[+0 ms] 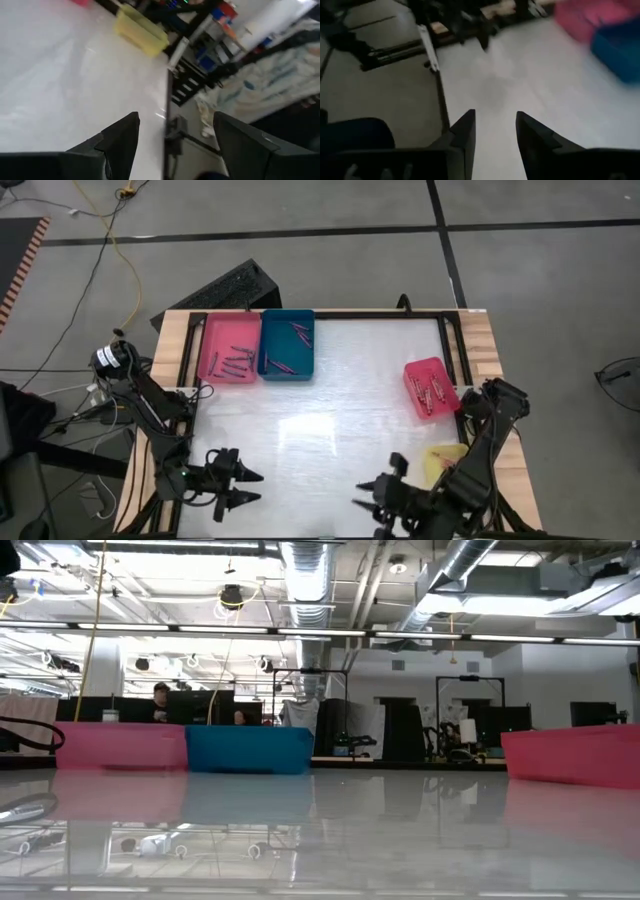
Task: Sort crayons
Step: Return to Home Position
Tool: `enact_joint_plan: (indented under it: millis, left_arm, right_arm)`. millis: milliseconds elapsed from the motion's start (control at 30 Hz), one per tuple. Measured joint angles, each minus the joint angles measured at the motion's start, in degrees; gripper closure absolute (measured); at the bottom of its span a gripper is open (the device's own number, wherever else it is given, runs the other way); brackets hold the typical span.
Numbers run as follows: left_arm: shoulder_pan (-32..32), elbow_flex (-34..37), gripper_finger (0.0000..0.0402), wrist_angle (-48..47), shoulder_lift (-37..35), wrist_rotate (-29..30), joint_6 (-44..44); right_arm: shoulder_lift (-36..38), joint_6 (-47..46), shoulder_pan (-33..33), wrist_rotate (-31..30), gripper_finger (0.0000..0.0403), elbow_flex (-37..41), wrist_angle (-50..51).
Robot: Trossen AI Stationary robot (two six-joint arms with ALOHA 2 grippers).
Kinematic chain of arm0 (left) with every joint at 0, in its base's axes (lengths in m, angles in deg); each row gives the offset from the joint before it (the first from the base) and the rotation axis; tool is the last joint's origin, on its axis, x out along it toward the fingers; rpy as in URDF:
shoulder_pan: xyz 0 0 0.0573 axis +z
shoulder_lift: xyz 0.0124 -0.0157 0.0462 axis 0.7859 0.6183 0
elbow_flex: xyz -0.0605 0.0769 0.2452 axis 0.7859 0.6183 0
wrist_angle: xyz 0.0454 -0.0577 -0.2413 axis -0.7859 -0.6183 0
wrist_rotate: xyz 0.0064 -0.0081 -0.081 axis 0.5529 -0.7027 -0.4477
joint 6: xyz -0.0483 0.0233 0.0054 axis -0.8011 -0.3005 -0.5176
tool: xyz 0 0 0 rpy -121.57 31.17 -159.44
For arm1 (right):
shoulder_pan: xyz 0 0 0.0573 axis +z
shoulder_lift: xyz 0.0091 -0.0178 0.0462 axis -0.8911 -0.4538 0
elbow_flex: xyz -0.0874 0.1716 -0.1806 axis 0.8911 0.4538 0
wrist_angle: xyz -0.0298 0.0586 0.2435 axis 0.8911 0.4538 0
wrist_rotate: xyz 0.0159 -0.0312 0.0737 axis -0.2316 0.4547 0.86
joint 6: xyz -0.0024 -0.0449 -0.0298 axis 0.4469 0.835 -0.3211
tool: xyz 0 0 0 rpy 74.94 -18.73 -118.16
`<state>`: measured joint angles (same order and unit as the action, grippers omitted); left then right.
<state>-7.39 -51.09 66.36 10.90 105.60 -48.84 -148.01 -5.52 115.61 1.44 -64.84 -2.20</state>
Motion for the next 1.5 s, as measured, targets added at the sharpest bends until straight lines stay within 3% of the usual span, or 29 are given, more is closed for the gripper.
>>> enact_joint_plan:
  millis: [100,167,300,400,467,567,733,867,1067,1233,1333,1500]
  left_arm:
    - [-0.01,0.03,0.0157,1.44,0.27,-5.0,3.24]
    - [-0.17,0.07,0.0157,7.44,0.33,-12.4,13.2]
    - [-0.61,0.02,0.0157,24.01,-0.69,-30.94,37.51]
    - [0.18,0.02,0.0157,21.91,-7.12,-38.28,45.33]
    - [0.97,0.02,0.0157,13.7,-13.92,-38.68,45.77]
    - [2.82,0.02,0.0157,0.41,-25.39,-38.11,45.36]
    - [4.83,0.0,0.0157,-19.85,-43.73,-38.01,45.83]
    - [5.3,0.02,0.0157,-30.8,-54.03,-34.31,43.32]
    - [5.31,0.0,0.0157,-36.42,-62.87,-34.22,45.39]
    - [5.31,1.56,0.0157,-38.49,-66.54,-33.73,46.69]
    - [5.31,3.84,0.0157,-38.55,-69.4,-34.22,45.4]
    - [5.31,9.79,0.0157,-34.65,-75.05,-34.46,43.14]
  right_arm:
    - [-0.95,14.07,-0.94,-0.02,0.0268,0.02,-8.97]
    - [-1.53,22.9,-2.05,0.53,0.0268,0.13,-14.96]
    - [-0.73,29.92,-6.02,7.61,0.0268,0.82,-18.89]
    - [0.73,35.15,-9.65,13.78,0.0268,0.85,-20.46]
    - [2.09,38.83,-11.75,17.98,0.0268,0.85,-20.83]
    - [5.26,40.97,-13.6,19.5,0.0268,0.85,-19.12]
    - [11.5,43.12,-14.58,18.89,0.0268,0.79,-12.96]
    - [18.08,40.33,-13.46,13.75,0.0268,0.9,-5.68]
    - [26.21,39.48,-11.04,8.96,0.0269,0.72,-2.82]
    - [28.35,38.68,-9.98,8.67,0.0269,0.83,-0.08]
    - [29.18,35.99,-9.23,5.52,0.0269,1.37,2.86]
    - [35.69,33.75,-9.22,3.87,0.0269,16.93,-6.02]
